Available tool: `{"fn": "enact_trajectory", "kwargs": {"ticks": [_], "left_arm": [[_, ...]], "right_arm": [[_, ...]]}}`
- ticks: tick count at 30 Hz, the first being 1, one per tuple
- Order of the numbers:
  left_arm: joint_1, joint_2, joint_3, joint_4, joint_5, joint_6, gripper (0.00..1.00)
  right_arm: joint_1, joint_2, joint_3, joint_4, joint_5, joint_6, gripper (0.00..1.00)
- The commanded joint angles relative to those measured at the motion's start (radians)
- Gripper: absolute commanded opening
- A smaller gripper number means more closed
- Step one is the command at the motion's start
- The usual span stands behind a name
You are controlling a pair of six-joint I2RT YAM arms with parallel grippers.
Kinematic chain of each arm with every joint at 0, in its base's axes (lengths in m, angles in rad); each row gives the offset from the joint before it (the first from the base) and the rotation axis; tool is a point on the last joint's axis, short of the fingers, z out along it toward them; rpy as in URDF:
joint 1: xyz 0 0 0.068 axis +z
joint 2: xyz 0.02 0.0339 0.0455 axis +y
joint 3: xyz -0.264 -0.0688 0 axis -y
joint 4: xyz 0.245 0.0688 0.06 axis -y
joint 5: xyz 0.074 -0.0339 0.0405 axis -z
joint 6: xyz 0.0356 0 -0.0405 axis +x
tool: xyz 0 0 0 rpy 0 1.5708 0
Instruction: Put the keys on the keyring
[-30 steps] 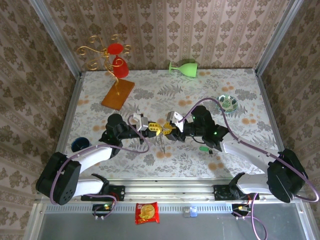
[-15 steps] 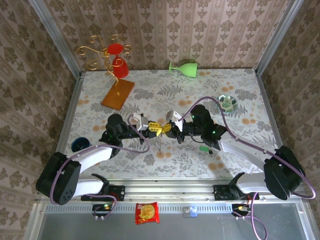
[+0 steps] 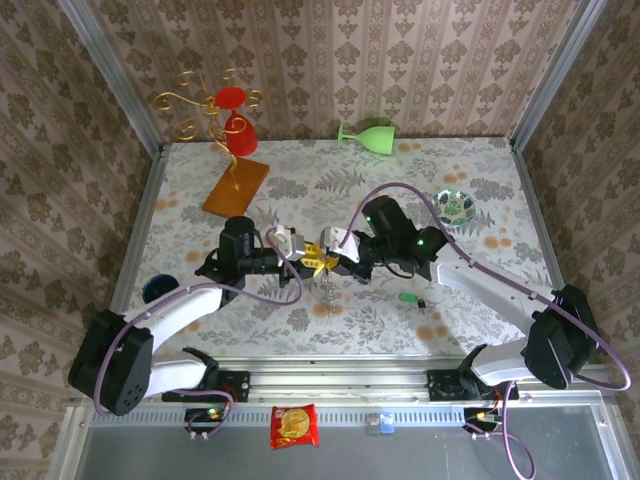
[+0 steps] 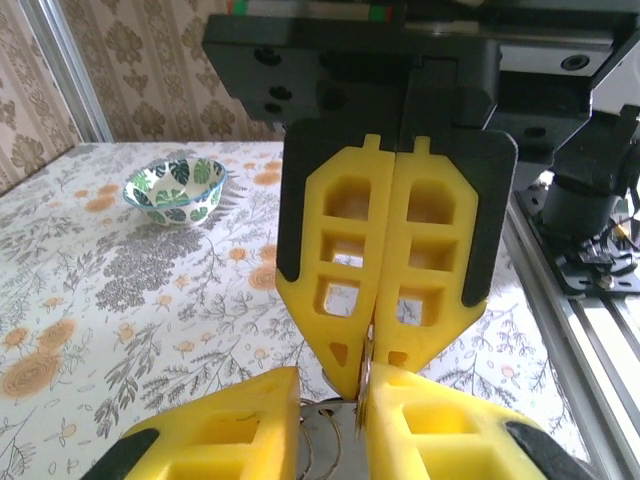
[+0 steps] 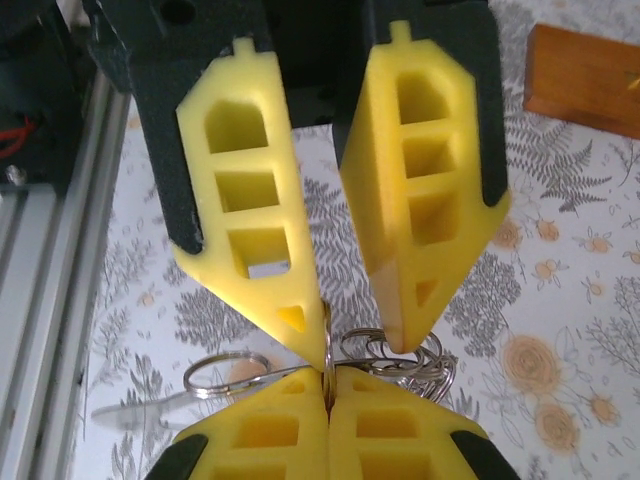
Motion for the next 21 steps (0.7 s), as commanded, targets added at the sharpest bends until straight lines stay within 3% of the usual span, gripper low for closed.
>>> {"fn": "enact_trajectory", "kwargs": {"ticks": [1,5,8,9,11,14,21], "left_arm": [[-0.020,-0.016,0.071,-0.209,-0.022,0.144,0.21],[-0.044,-0.008,0.133,-0.349,-0.044,0.241,0.12],[-0.058,-0.009,0.154,-0.391,-0.057,0.277,0.00],[-0.056,-0.014,0.151,-0.386,-0.059,0.275,0.00],[-0.053,-0.029,0.131,-0.360,-0.055,0.262,0.00],[-0.030,-0.050,0.077,-0.227,-0.014,0.166,0.00],[0.019,-0.037,-0.040,0.189,0.064,-0.125,0.00]], "right_arm": [[0.039,0.036,0.078,-0.143,0.059,-0.118,0.00],[0.073,0.064,0.143,-0.227,0.099,-0.150,0.00],[0.074,0.045,0.140,-0.190,0.075,-0.113,0.00],[0.064,0.026,0.120,-0.156,0.055,-0.078,0.01],[0.026,-0.027,0.066,-0.062,-0.001,-0.005,0.19],[-0.031,-0.098,-0.043,0.070,-0.060,0.077,0.33],[-0.049,-0.147,-0.168,0.262,-0.077,0.195,0.36]]}}
